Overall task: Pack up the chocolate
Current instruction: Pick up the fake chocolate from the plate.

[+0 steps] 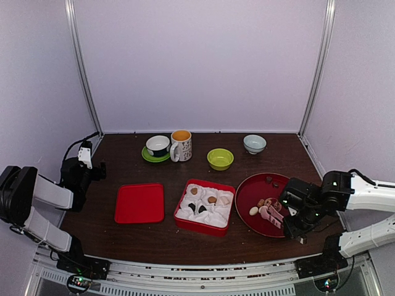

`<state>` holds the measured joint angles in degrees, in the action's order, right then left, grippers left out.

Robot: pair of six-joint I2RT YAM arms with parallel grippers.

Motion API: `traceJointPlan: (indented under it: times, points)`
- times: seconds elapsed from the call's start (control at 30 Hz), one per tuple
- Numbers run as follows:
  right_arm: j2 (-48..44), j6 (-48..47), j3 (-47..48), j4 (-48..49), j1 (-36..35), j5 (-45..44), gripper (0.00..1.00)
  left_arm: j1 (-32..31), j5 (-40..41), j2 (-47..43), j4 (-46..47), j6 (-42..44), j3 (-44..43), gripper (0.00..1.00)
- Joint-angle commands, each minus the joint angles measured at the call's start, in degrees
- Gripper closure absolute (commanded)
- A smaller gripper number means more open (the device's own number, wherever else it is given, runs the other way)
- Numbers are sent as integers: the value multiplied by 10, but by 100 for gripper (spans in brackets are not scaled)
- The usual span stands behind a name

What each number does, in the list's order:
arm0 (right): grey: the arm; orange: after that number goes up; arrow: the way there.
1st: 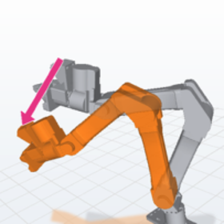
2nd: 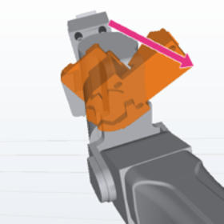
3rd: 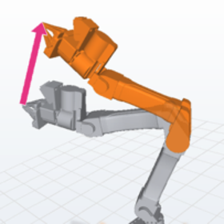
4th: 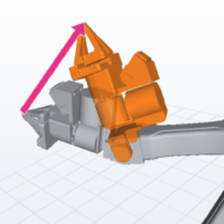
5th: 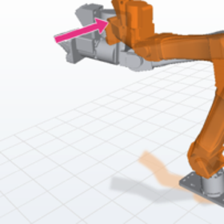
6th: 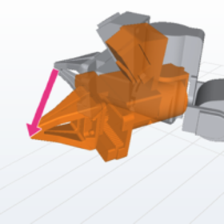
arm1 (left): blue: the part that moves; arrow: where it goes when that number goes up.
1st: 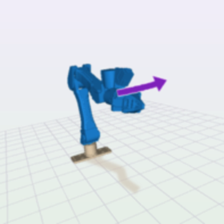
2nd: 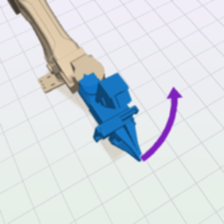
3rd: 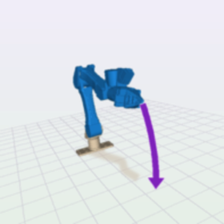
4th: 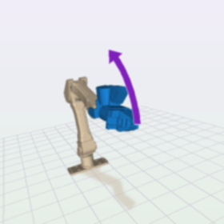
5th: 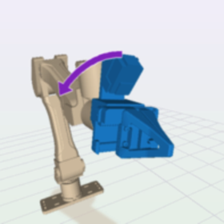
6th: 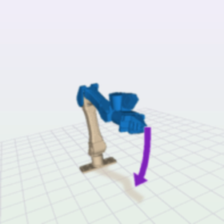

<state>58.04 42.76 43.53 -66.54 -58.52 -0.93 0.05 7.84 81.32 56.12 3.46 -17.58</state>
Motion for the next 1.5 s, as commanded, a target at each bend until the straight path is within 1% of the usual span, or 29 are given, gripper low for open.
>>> traceJointPlan:
  times: [0.0, 0.4, 0.57, 0.9, 1.17, 1.47]
  points:
    - [9, -11, -5, 15, -2, 2, 68, 5, -5, 3, 33, -2, -7, 2]
    - [26, -15, -6, 36, -1, -11, 66, 5, -5, 3, 32, -2, -6, 2]
    - [44, -29, 6, 25, 2, -28, 65, 6, -5, 3, 32, -2, -6, 2]
    - [59, -63, 8, 37, 39, -30, 65, 5, -5, 3, 32, -2, -6, 2]
    - [66, -75, 13, 43, 49, -10, 68, 5, -5, 3, 32, -2, -6, 2]
    - [33, -64, 19, 27, 49, 2, 72, 5, -5, 3, 33, -2, -6, 2]
